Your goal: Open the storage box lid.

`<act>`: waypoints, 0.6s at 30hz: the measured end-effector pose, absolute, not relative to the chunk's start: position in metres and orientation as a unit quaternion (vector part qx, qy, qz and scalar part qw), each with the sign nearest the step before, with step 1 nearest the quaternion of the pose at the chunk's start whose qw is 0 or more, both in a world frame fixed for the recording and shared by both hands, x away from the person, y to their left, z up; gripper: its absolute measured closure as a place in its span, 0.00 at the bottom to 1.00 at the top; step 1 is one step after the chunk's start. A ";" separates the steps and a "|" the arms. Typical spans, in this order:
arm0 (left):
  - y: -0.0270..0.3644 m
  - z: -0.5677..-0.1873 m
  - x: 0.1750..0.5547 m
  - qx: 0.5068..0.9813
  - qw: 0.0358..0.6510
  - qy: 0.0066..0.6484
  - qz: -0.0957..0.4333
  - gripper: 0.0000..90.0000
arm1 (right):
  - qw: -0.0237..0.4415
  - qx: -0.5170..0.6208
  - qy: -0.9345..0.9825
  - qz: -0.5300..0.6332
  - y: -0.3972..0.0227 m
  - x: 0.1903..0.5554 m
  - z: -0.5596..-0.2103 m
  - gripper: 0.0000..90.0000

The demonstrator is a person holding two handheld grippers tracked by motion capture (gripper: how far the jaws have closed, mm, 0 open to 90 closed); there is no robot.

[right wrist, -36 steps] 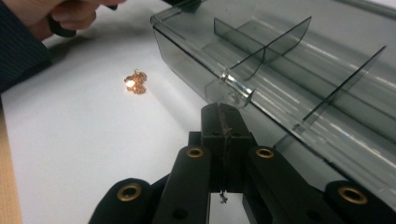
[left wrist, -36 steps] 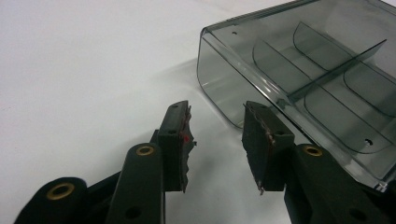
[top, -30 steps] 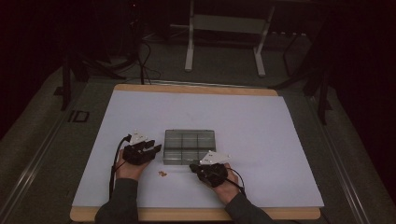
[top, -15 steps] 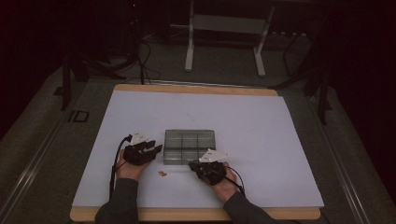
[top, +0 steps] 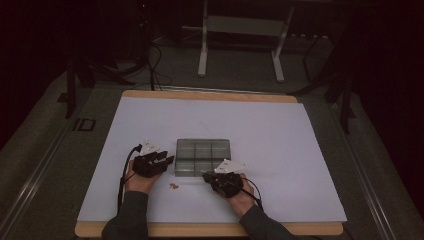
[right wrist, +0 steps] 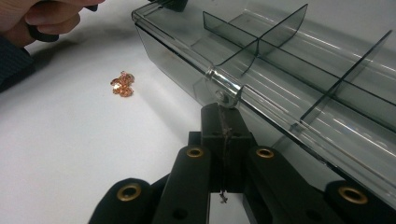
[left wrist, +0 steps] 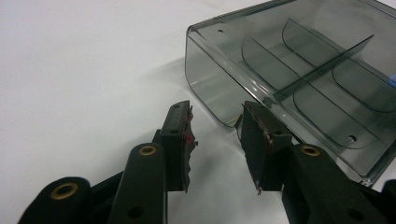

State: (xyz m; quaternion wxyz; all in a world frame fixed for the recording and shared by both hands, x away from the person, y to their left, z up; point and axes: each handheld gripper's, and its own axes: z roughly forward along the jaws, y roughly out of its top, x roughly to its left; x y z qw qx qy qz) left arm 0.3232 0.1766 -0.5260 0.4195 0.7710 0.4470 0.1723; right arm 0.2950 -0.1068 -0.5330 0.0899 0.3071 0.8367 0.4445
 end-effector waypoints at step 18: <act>0.175 -0.525 0.322 0.777 0.422 0.434 0.175 0.70 | 0.086 0.306 0.835 0.449 -0.107 0.295 -0.533 1.00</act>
